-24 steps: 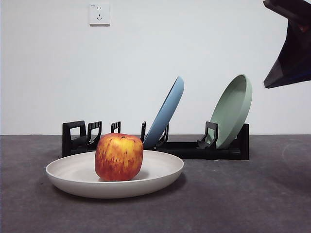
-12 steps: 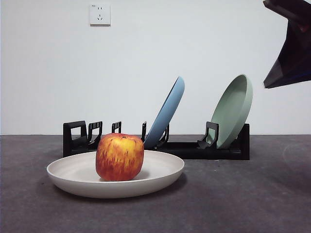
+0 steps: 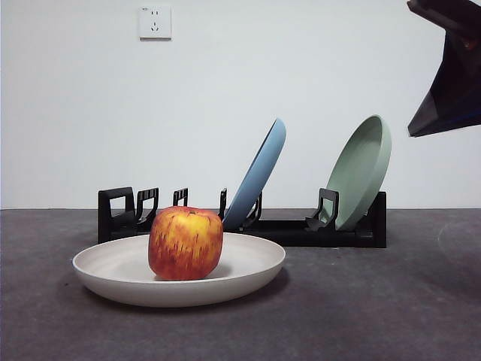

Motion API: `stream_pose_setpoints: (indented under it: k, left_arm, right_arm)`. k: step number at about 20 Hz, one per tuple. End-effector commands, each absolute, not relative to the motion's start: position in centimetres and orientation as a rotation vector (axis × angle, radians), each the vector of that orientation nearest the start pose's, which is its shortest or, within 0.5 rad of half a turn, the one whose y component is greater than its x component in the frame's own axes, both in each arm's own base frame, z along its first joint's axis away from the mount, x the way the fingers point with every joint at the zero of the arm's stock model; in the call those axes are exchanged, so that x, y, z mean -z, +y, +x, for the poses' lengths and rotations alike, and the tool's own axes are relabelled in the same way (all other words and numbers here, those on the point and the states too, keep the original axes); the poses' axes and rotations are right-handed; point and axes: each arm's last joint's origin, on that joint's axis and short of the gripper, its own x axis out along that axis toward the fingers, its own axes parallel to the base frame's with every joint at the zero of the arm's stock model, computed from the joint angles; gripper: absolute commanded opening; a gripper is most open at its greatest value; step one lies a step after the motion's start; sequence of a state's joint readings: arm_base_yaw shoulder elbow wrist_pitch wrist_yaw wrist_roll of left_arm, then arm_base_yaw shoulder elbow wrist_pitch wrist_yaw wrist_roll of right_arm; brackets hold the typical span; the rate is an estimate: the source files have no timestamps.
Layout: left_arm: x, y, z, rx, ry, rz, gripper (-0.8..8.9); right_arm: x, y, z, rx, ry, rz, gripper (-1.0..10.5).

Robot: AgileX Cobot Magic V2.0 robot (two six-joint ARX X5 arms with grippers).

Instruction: Take the yellow plate from the plate rack,put the plate on the table,take the apple from the table,put the apple in the plate

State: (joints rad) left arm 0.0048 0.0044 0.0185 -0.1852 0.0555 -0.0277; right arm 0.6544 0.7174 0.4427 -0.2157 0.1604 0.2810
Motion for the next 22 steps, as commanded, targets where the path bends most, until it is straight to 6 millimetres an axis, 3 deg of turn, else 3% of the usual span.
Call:
stream_pose_setpoints:
  k: [1,6,9,14,16,22]
  left_arm:
    - [-14.7,-0.1,9.6,0.042,0.179,-0.043,-0.03]
    - [-14.7,-0.1,9.6,0.042,0.179,-0.043,-0.03]
    - [-14.7,-0.1,9.6,0.042,0.179,-0.043,-0.03]
    - [-14.7,-0.1,9.6,0.042,0.179,-0.043,-0.03]
    - [-14.7,-0.1,9.6,0.042,0.179,-0.043,-0.03]
    - [-14.7,-0.1,9.6,0.042,0.179,-0.043,-0.03]
  right_arm:
    - [-22.0,9.2,12.8,-0.41,0.523,0.081,0.0]
    - [-22.3,8.8,12.4,-0.389,0.51,0.073,0.0]
    - [-23.5,6.6,11.8,-0.271,0.385,-0.015,0.0]
    - [-25.4,2.4,9.9,-0.12,0.174,0.004,0.0]
    - [-24.8,1.5,9.2,-0.145,0.127,-0.025,0.0]
    - [-19.4,0.4,8.8,-0.082,0.149,-0.015,0.0]
